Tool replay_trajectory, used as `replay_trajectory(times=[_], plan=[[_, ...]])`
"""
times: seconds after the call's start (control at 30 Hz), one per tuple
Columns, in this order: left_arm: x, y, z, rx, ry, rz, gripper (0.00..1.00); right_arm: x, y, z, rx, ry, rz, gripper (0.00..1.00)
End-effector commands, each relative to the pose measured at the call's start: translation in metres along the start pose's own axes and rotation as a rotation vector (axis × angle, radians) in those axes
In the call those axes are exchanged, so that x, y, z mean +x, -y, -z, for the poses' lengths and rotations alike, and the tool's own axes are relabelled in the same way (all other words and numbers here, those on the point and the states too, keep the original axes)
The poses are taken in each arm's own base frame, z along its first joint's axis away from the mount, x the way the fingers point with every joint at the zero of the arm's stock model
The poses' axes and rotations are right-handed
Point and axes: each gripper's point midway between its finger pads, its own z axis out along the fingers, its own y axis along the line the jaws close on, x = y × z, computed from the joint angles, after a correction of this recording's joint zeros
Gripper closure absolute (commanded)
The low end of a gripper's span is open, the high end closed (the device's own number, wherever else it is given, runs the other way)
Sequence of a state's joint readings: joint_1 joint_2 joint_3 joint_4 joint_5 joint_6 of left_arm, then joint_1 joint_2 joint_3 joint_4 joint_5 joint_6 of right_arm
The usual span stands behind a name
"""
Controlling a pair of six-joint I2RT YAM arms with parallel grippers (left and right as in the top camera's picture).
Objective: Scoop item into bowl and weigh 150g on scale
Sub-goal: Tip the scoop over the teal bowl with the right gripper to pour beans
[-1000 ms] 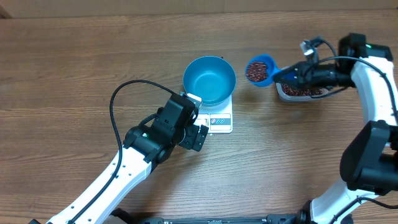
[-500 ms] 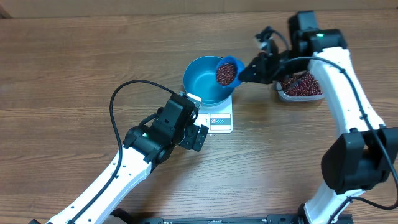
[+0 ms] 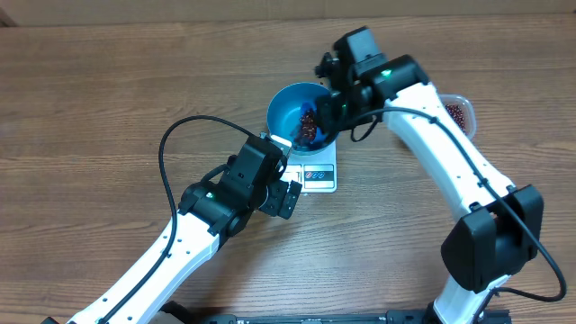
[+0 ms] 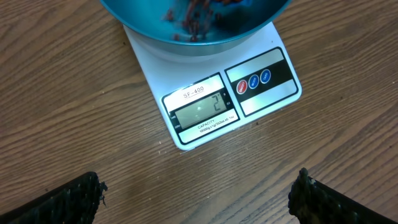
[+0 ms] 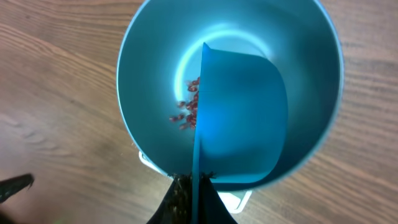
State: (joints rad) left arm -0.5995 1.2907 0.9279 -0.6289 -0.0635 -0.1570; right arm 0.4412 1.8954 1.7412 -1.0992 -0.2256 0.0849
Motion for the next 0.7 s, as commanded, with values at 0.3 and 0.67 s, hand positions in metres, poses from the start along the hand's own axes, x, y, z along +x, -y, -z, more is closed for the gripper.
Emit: replay_trajectory(times=[0.3,0.67], plan=[[0.004,0.0,-0.003,0.008,-0.015,-0.005,0.01,-0.032,-0.014,0.027,0.209,0.19,0.125,0.96],[0.004,0.0,-0.003,0.008,-0.015,-0.005,0.0,-0.041,-0.025,0.043,0.547,0.315,0.232,0.96]])
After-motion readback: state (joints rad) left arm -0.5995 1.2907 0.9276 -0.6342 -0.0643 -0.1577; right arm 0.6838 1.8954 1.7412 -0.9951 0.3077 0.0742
